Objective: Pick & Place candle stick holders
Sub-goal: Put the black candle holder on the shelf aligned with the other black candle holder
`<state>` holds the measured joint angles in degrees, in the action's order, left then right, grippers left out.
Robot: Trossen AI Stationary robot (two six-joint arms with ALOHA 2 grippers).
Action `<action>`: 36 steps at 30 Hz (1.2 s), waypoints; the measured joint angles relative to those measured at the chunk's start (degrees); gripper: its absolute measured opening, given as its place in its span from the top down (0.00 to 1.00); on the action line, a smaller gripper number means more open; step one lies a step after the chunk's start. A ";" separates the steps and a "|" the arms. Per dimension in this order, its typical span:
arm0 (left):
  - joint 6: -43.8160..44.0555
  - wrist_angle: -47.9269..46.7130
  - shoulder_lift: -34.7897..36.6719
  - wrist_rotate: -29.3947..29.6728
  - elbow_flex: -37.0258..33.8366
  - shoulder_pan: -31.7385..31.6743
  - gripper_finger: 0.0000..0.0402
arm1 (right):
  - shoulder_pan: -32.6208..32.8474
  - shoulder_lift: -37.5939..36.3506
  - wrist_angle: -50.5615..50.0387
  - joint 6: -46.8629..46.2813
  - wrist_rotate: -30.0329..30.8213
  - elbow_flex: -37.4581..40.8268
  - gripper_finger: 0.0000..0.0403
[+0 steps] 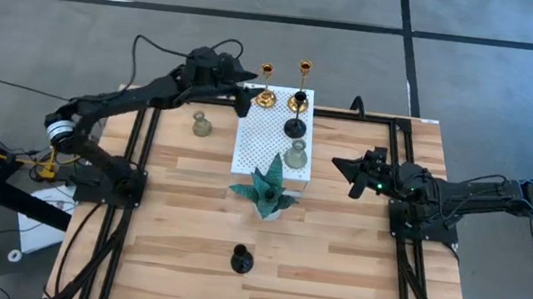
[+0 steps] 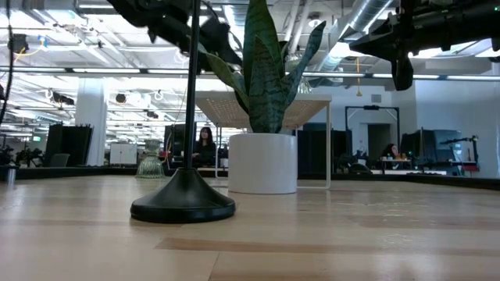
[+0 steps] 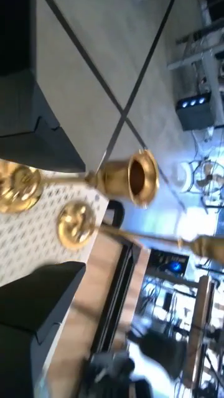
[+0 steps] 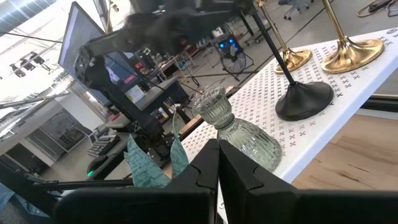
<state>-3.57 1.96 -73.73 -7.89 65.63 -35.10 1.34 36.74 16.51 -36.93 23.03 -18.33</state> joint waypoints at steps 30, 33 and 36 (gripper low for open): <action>2.23 -6.34 15.41 -0.12 -1.18 6.03 0.47 | 0.15 -0.01 -1.05 -0.15 -0.66 0.00 1.00; 3.73 -6.54 15.13 -0.20 -1.18 6.22 0.47 | 0.15 -0.01 -1.05 -0.15 -0.66 0.00 1.00; 4.09 -6.53 14.76 -0.11 -1.18 6.59 0.47 | 0.15 -0.01 -1.05 -0.16 -0.66 0.00 1.00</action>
<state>0.51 -4.58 -58.97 -8.00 64.45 -28.51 1.50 36.73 15.46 -37.09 22.37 -18.33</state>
